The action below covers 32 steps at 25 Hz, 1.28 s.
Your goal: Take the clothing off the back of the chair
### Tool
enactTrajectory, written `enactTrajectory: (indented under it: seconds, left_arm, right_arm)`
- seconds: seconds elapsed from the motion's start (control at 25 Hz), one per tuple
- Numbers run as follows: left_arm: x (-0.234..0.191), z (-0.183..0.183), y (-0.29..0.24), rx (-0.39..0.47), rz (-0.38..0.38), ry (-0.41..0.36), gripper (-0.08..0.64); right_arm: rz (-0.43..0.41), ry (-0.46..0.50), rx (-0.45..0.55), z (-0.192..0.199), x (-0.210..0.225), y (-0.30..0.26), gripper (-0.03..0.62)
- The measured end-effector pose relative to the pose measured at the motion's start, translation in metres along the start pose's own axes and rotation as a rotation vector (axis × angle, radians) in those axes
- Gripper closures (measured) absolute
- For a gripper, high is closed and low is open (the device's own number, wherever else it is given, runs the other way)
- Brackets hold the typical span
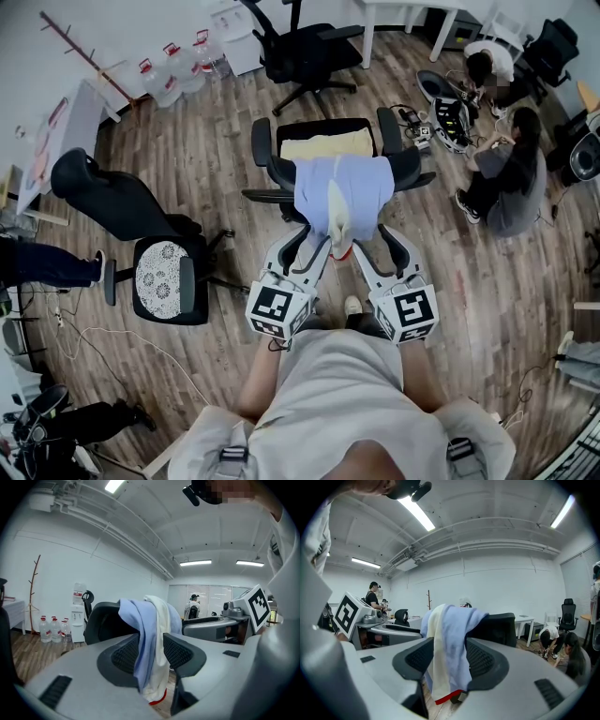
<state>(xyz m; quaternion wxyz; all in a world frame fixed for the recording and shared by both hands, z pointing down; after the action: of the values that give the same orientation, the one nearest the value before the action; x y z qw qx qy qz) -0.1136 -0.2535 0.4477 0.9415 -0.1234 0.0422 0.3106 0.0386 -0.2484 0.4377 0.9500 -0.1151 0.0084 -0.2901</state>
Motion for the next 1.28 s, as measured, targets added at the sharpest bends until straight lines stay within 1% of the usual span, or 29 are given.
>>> enactTrajectory:
  seconds: [0.48,0.8,1.08,1.28]
  left_arm:
    - [-0.002,0.003,-0.012,-0.035,0.014,0.008,0.354]
    - [-0.005,0.005,-0.021,-0.052,0.027,0.009,0.331]
    - [-0.004,0.007,-0.025,-0.056,0.040,0.007,0.331]
    - [-0.005,0.007,-0.030,-0.049,0.035,0.011,0.331]
  right_arm:
    - [-0.028,-0.019,-0.037,0.006,0.006,-0.015,0.330]
    - [-0.041,-0.018,-0.062,0.011,0.010,-0.023,0.320]
    - [-0.057,-0.016,-0.064,0.013,0.009,-0.029,0.319]
    - [-0.060,-0.010,-0.063,0.013,0.012,-0.034,0.321]
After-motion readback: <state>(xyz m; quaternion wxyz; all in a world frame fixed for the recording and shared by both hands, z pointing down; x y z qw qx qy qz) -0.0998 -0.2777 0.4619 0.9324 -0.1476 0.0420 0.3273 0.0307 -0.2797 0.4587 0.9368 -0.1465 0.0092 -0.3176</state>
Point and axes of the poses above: the fingertips, and each gripper's own axes: y backward along the fingers, x to its right, z out of its underside, the point moved 6 cm from there along y, backward along the fingers, and after that the axes turned 2 degrees about x, right-handed, at the moved point
